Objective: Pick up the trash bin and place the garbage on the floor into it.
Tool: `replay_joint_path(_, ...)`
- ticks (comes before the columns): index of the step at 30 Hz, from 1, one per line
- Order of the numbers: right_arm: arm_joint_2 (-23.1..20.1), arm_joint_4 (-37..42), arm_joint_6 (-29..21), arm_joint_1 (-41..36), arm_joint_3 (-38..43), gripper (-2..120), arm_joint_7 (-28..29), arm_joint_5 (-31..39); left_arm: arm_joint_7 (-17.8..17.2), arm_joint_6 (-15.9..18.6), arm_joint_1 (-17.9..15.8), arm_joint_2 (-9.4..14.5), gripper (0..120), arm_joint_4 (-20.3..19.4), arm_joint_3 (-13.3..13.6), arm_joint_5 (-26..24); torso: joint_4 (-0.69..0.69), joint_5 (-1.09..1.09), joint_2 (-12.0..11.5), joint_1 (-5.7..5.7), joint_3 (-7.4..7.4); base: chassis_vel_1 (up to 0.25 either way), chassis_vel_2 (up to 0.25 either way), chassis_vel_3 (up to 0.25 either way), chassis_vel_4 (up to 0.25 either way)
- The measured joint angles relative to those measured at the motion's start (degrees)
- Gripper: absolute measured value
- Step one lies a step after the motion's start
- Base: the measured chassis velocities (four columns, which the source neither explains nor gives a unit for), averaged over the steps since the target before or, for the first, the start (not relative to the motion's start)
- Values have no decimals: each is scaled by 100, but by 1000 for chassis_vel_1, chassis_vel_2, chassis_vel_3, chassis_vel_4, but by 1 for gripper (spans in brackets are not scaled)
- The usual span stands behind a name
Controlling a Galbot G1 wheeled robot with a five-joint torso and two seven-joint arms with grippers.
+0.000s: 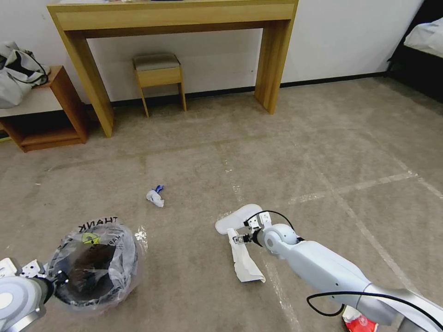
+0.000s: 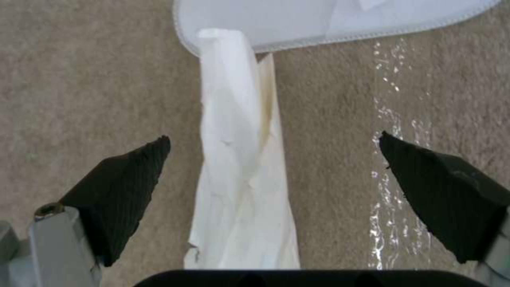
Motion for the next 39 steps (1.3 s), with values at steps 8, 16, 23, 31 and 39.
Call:
replay_joint_path(8,191,-358,-7,-74,129,100,-160,-3,14,-11,-19,-9,0,18,23,23,0,0,0,0,0,0,0,0,0)
replay_joint_path(16,483,-789,-7,-130,210,100,-392,-142,21,-17,-33,-2,0,44,31,34,0,0,0,0,0,0,0,0,0)
replay_joint_path(23,589,-916,-6,-145,228,100,-451,-158,29,-20,-59,-2,0,69,70,54,0,0,0,0,0,0,0,0,0)
replay_joint_path(31,662,-1065,51,-146,243,80,-520,-172,35,-28,-108,47,0,112,94,65,0,0,0,0,0,0,0,0,0)
replay_joint_path(39,759,-1141,165,-160,238,52,-519,-176,35,-48,-190,56,0,152,163,76,0,0,0,0,0,0,0,0,0)
